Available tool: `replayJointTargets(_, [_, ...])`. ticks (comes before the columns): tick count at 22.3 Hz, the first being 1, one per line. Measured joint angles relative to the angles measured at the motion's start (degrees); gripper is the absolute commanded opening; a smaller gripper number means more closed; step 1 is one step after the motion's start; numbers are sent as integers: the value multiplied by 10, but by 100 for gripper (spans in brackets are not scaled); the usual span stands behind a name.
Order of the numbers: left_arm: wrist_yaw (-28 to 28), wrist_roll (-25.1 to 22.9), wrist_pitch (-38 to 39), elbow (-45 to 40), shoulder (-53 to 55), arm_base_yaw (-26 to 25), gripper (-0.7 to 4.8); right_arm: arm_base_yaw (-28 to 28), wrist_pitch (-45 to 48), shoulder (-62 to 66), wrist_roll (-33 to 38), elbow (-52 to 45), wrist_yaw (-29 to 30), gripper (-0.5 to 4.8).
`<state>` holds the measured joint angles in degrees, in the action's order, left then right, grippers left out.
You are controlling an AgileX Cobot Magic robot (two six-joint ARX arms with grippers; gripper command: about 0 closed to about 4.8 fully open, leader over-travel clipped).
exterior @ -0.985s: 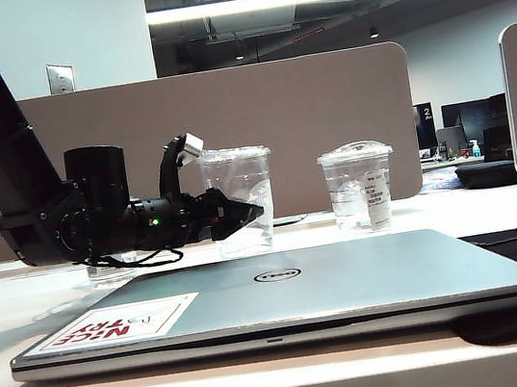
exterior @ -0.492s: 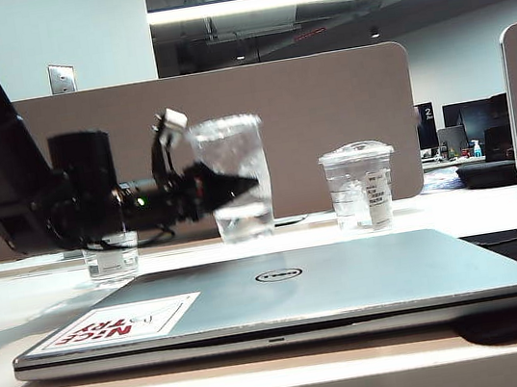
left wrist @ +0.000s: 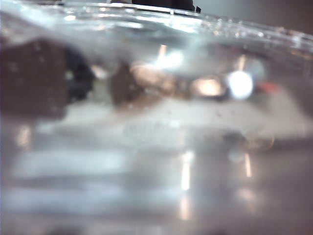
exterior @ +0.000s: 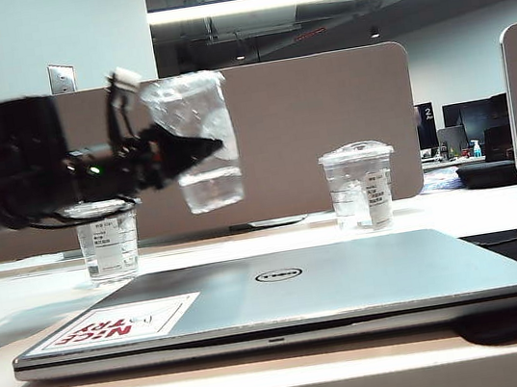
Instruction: Pick up the coffee cup on the middle and place it on the left side of the laptop.
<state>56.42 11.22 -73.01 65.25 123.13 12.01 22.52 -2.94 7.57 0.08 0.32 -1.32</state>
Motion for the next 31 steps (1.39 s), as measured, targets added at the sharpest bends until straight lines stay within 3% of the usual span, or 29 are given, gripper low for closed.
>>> replayJointTargets(5, [-46,-12,-71,-153,-90,-25,268,0,0,0,0,0,0,-5])
replayJointTargets(8, [-129,-63,-76,-284,-158,-43,268,1,0,0,0,0,0,-5])
replayJointTargets(11, [-176,-96,-78,-344,-186,-42,268,10,0,0,0,0,-2,-5])
replayJointTargets(19, [-276,-110,-78,-421,-194,-43,268,106,0,14,0,0,-1,-5])
replayJointTargets(25, [-280,-110,-82,-438,-195,-62,268,154,0,41,0,0,0,-5])
replayJointTargets(31, [-270,-103,-81,-439,-194,-122,268,175,0,41,0,0,-1,-5])
